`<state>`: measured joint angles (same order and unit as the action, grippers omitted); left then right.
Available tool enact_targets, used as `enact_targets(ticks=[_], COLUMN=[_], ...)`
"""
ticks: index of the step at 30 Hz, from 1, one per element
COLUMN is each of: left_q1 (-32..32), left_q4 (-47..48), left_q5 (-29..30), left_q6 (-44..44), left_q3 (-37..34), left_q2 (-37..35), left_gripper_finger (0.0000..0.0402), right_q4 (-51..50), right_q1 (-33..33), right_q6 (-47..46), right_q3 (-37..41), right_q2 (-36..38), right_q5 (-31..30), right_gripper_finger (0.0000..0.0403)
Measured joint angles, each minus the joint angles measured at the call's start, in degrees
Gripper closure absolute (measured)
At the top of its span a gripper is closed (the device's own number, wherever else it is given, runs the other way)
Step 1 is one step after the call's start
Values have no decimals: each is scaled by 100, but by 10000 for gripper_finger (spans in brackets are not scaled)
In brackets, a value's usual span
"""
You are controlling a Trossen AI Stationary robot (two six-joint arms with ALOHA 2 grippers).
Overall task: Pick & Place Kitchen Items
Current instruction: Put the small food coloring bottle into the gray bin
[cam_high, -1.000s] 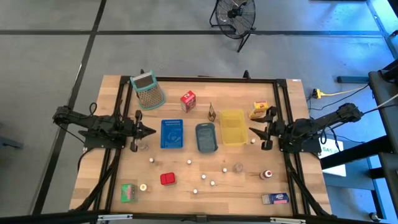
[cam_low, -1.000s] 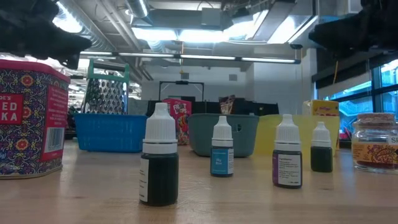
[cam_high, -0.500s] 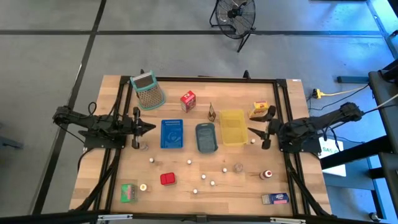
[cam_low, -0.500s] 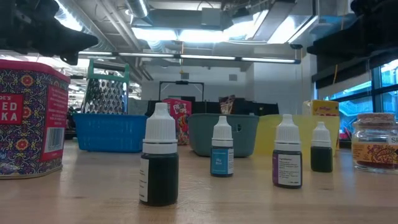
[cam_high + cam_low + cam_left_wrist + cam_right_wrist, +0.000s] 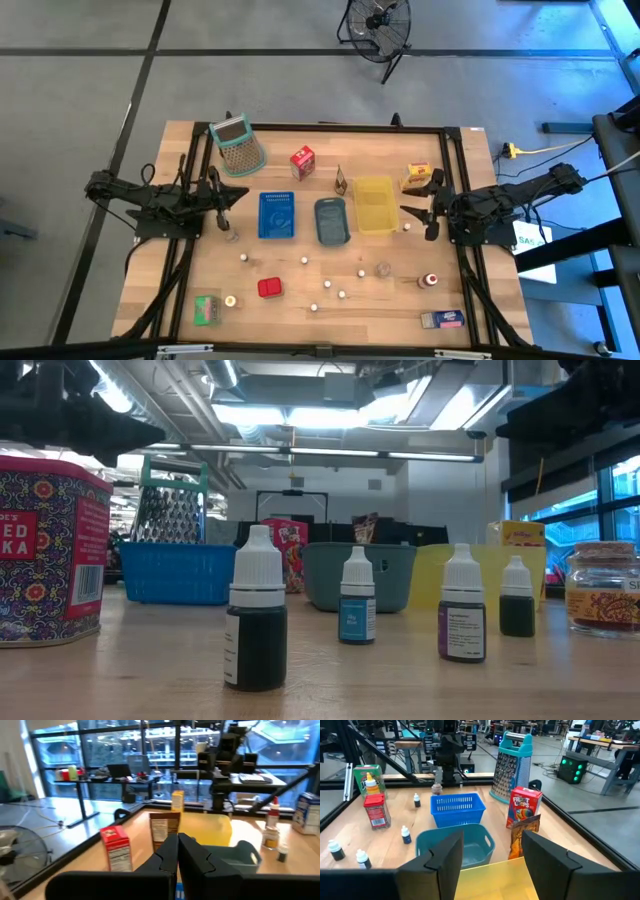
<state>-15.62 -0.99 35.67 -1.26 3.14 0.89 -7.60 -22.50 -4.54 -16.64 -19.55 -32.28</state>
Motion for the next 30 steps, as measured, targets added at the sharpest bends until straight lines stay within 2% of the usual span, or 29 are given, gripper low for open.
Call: enact_targets(ticks=[4,9,18,24,30], left_q1=[0,0,-2,-1,0], left_q4=[-220,-354,-397,-447,-396], left_q5=[71,82,388,676,692], left_q6=[-41,-518,-404,32,115], left_q3=[0,0,0,0,0], left_q2=[0,0,0,0,0], left_gripper_finger=[397,397,391,344,284], right_q4=[-10,-13,-126,-126,-147], right_q1=[0,0,0,0,0], right_q6=[-61,-61,-61,-104,-104], right_q3=[0,0,0,0,0], right_q2=[0,0,0,0,0], right_q5=[0,-4,-8,-9,-10], right_gripper_finger=[200,200,201,201,201])
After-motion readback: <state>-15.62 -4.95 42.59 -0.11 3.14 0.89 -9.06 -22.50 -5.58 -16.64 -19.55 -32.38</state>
